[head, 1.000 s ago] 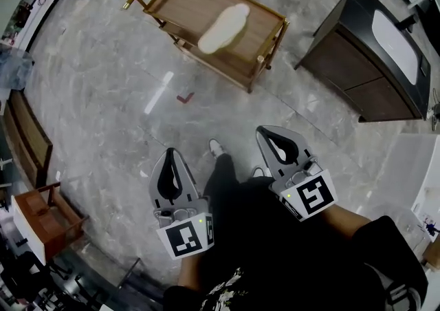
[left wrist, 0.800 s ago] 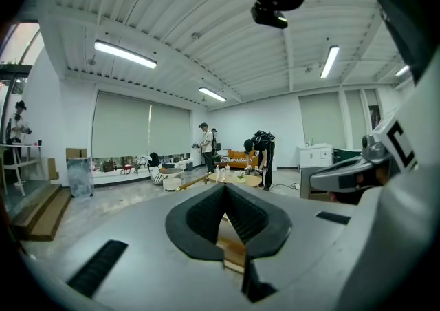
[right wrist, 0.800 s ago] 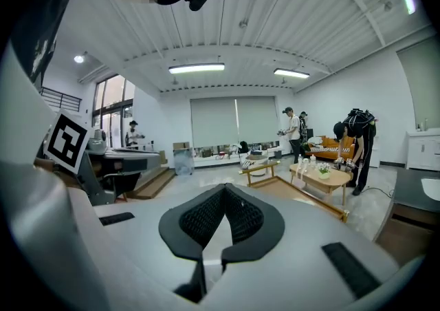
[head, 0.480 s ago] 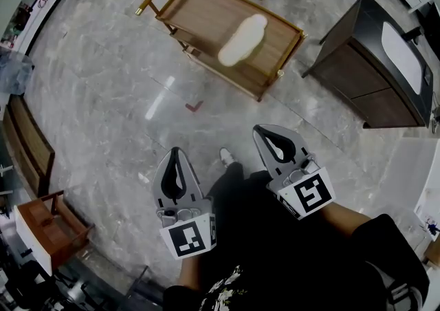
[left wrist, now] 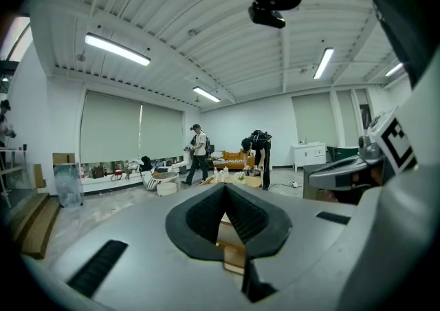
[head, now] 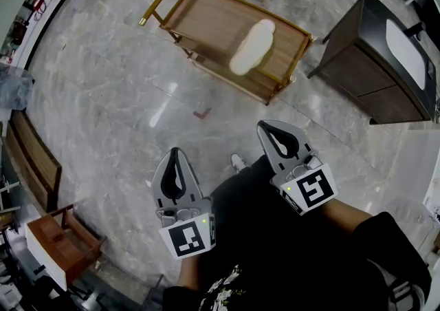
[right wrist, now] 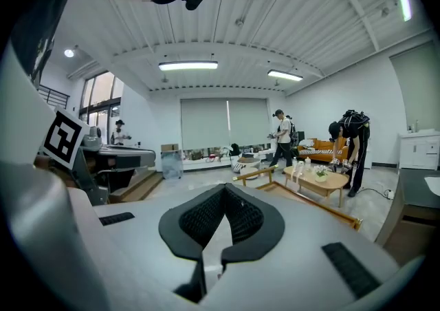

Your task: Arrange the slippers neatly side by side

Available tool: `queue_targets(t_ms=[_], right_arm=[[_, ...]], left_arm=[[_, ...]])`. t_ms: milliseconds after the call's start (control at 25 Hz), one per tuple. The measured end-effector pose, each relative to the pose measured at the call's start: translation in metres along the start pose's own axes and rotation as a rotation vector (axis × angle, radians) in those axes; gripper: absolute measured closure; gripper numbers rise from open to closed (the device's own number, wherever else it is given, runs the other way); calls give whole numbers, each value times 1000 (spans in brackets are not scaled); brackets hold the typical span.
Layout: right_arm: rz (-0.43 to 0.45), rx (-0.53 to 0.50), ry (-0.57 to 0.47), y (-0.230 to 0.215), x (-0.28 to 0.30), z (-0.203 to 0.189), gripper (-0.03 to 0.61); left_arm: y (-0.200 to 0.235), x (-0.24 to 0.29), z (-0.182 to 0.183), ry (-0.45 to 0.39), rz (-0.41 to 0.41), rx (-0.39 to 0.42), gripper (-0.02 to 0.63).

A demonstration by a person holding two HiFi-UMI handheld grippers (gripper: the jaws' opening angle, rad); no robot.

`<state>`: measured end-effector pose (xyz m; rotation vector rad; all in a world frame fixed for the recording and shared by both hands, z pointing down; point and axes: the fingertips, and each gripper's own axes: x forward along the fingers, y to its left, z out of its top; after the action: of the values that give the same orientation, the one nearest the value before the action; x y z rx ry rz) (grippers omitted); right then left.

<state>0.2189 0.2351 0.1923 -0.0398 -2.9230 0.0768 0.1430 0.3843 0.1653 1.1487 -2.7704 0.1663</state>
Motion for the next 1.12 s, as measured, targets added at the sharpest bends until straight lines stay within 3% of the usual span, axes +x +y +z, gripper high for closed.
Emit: queue_targets(t_ms=[360,680,920,1120], right_arm=[[-86,-2,39,-17,-3,-7,586],[-84,15,66,-18,23,-16,586],[-100,15,78,-25,40,-16,586],[-112,34,98,-37,58,-20,586]], left_arm=[[5,14,-10,26,-34,-27,612],[24,27,-20,60,-23,-33,612],[34,48,-23,70,-26,31,612],[39,71,-20,81,-41,25,612]])
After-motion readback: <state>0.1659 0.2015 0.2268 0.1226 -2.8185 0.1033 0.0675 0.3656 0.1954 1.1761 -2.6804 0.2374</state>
